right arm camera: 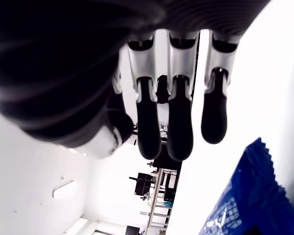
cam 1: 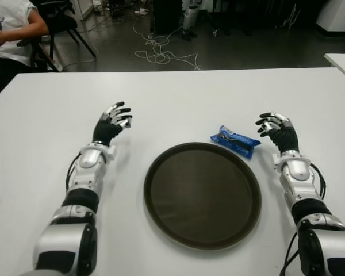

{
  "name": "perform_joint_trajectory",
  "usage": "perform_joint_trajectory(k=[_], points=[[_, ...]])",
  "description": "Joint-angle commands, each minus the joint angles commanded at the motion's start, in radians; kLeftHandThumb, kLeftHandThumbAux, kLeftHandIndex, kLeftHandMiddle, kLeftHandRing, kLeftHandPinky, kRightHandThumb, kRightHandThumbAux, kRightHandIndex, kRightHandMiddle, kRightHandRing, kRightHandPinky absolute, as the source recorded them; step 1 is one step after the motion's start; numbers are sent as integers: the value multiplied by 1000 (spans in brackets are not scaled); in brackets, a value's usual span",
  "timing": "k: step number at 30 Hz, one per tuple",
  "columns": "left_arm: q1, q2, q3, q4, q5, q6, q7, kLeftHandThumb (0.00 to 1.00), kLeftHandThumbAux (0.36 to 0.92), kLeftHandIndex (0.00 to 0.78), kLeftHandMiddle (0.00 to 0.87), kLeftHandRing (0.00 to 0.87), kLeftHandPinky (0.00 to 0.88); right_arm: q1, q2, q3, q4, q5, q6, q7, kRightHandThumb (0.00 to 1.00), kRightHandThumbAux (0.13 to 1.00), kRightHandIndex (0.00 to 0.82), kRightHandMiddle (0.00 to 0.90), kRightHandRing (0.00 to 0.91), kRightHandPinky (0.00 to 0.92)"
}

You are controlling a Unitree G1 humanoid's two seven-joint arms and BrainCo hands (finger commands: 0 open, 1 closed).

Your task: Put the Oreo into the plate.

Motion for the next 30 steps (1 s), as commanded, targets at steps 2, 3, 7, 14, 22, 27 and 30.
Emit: perform_joint_trajectory(k=[2, 3, 7, 14, 22, 27, 30], points=[[1, 0, -1, -2, 1, 1, 1, 225, 854, 169, 246, 255, 320, 2, -2, 5, 0, -9, -6, -8, 685, 720, 410, 511, 551, 571], [1, -1, -2, -3, 3, 2, 2, 225, 850, 168, 246, 256, 323, 3, -5, 11, 1, -21, -14, -21, 686, 720, 410, 511, 551, 572], [2, -1, -6, -11, 8, 6, 6, 238, 853, 164, 245, 259, 331, 21, -33, 88, 2, -177, -132, -210, 689, 720, 407, 466, 508, 525], [3, -1, -7, -14, 8, 10, 9, 243, 856, 162, 243, 254, 328, 41, -68, 197, -10, -384, -249, -457, 686, 721, 402, 367, 402, 405], [6, -5, -6, -26, 3, 23, 8, 235, 850, 169, 245, 255, 324, 22, -152, 399, -5, -661, -161, -615, 212, 539, 58, 153, 184, 170], [8, -3, -8, -31, 6, 24, 8, 227, 860, 175, 246, 252, 322, 13, -164, 458, -3, -706, -94, -595, 115, 462, 9, 41, 78, 114], [10, -3, -9, -33, 8, 23, 8, 225, 859, 175, 246, 253, 323, 14, -174, 485, -25, -724, -53, -573, 83, 429, 3, 13, 40, 106]])
